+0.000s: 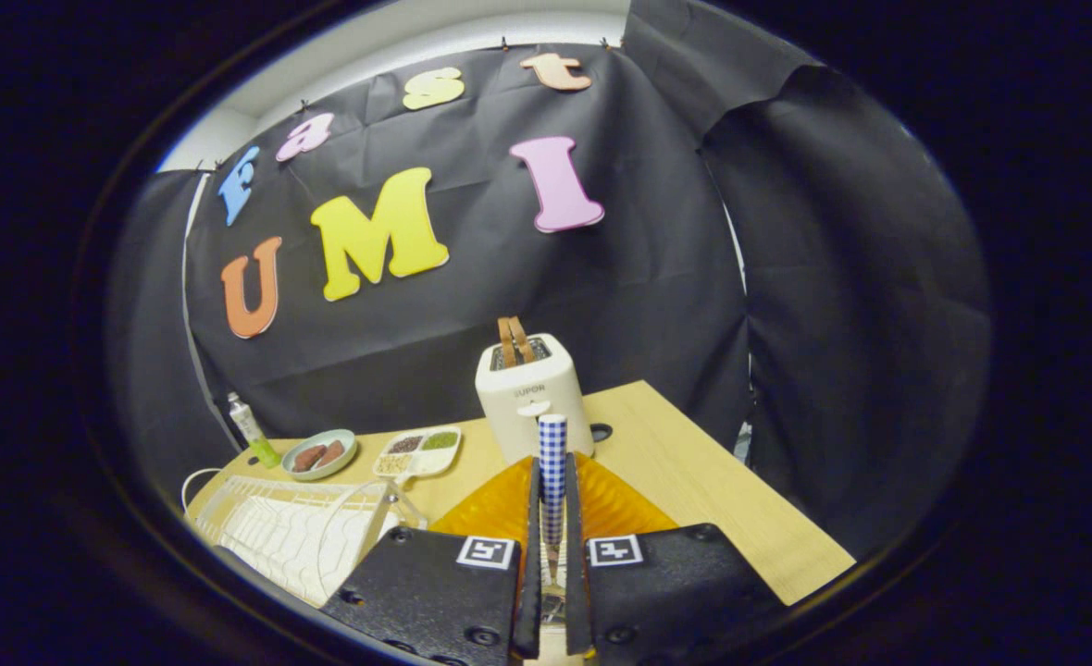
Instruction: Take the plate from the dish rack, then take the spoon from the basket and place it into the plate.
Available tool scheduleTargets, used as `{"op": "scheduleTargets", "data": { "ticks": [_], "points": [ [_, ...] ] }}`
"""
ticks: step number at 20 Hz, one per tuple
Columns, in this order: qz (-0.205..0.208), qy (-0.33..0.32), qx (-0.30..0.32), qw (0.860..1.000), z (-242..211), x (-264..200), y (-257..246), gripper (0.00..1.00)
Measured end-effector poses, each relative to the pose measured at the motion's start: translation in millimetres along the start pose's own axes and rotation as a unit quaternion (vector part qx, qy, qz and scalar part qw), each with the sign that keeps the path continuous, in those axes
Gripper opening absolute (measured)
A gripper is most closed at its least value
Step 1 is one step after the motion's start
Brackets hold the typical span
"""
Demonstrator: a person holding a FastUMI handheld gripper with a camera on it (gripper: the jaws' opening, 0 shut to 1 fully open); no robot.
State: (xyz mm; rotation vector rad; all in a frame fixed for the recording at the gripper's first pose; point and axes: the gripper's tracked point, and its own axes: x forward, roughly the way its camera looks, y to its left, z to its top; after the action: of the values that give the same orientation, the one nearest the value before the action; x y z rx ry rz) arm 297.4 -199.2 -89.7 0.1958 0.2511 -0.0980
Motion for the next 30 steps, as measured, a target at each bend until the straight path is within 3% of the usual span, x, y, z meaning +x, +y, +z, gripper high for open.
{"op": "scheduleTargets", "data": {
  "ticks": [5, 9, 15, 18, 21, 30],
  "points": [
    [0.011, -0.053, -0.028, 0.998, 43.4, -47.2, 32.7, 0.16],
    [0.023, -0.114, -0.061, 0.991, 87.8, -111.4, 76.9, 0.16],
    [0.046, -0.171, -0.061, 0.982, 100.6, -208.4, 160.0, 0.16],
    [0.082, -0.173, -0.057, 0.980, 79.4, -251.8, 214.2, 0.15],
    [0.069, -0.158, -0.070, 0.983, 40.2, -271.8, 240.2, 0.15],
    [0.062, -0.088, -0.078, 0.991, -109.4, -270.3, 296.0, 0.16]
  ]
}}
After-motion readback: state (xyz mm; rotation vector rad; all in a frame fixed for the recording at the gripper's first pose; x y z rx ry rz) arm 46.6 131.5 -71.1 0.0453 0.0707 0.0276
